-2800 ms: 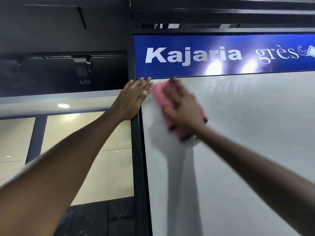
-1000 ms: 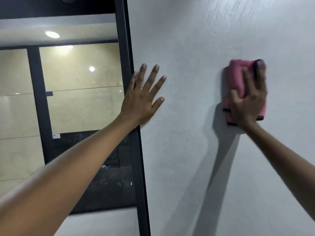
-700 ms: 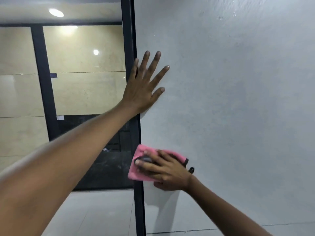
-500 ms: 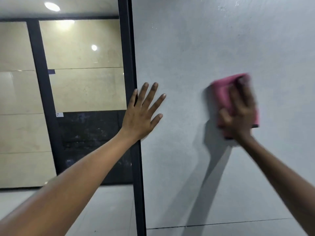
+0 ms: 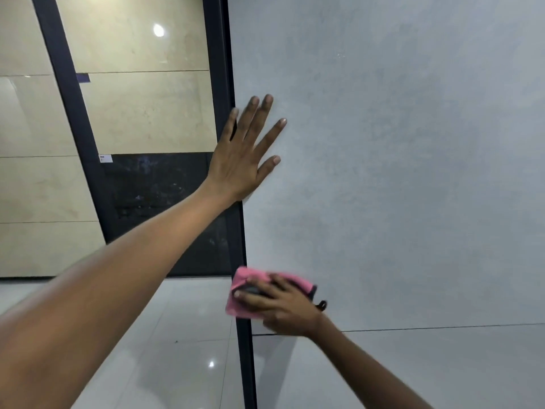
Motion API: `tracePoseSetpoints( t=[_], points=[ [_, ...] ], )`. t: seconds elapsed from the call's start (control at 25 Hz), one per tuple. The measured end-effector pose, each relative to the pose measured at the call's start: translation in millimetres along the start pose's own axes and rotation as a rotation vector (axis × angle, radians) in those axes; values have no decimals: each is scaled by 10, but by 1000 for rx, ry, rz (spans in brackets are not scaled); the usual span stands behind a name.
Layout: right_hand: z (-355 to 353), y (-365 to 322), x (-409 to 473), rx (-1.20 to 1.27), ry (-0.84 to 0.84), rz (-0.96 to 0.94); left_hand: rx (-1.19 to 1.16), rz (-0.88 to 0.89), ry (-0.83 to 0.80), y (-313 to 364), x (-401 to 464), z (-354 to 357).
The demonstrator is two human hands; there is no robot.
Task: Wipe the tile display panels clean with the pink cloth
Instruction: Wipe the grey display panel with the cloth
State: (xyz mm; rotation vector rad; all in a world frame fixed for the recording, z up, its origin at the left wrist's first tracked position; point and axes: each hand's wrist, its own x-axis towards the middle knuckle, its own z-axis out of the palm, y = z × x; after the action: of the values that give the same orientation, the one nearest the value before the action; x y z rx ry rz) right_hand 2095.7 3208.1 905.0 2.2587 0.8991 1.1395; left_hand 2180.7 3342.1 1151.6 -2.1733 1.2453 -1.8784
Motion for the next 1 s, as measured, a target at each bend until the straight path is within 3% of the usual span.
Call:
tracePoseSetpoints(
  t=[0.08, 0.24, 0.36, 0.44, 0.48, 0.6, 0.64, 0.72, 0.88, 1.0],
  points=[
    [-283, 517, -177, 22, 186, 194, -29, 67, 10, 190, -282, 72],
    [-1100, 1901, -812, -78, 652, 932, -15, 51, -28, 386, -687, 359],
    [-1097, 1971, -899, -81, 789, 1053, -22, 31, -3, 379, -684, 395],
    [-684, 1304, -682, -17, 681, 987, -26, 39, 6, 386, -695, 375],
    [-415, 856, -559, -2, 551, 845, -28, 34, 12, 397, -696, 364],
    [367, -504, -360, -3, -102, 22, -19, 30, 0, 387, -664, 346],
    [474, -720, -367, -18, -245, -134, -17, 42, -8, 370, -662, 349],
    [443, -567, -419, -3, -209, -136, -41, 37, 4, 376, -667, 335],
    [-448, 923, -818, -15, 221, 423, -339, -278, 107, 835, -838, 274],
    [-1227, 2054, -1198, -60, 629, 973, -324, -295, 90, 1132, -975, 441]
  ],
)
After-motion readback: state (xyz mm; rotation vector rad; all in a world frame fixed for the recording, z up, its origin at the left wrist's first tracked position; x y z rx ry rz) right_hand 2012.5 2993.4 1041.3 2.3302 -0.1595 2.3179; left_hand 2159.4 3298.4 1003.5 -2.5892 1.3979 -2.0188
